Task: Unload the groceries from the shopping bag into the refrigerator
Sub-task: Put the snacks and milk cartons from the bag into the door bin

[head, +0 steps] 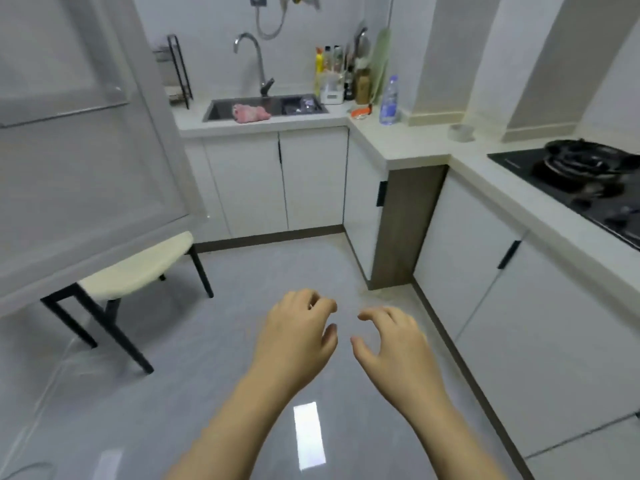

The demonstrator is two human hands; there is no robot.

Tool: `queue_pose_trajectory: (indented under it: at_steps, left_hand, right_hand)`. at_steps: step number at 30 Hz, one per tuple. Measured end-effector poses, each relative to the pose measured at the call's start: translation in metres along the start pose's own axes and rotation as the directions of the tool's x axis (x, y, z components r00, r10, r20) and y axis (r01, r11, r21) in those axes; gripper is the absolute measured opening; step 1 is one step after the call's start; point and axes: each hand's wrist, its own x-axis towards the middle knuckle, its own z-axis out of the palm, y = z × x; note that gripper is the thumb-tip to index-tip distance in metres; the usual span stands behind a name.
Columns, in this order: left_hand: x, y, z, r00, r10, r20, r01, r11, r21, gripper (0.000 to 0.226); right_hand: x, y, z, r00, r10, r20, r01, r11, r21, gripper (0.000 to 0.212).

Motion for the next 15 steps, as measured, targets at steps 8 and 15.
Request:
queue_pose_trajectory:
  at_steps: [8, 15]
  left_hand:
    - [0.073, 0.104, 0.068, 0.94, 0.321, 0.117, -0.303, 0.942, -0.146, 0.032]
    - [0.146, 0.184, 0.109, 0.824, 0.547, 0.146, -0.507, 0.828, -0.241, 0.032]
  right_hand:
    - [-0.016, 0.101, -0.057, 0.927, 0.347, -0.142, -0.349, 0.937, 0.01, 0.036]
    - [-0.003, 0.172, -0.099, 0.802, 0.531, -0.273, -0.536, 0.842, 0.061, 0.034]
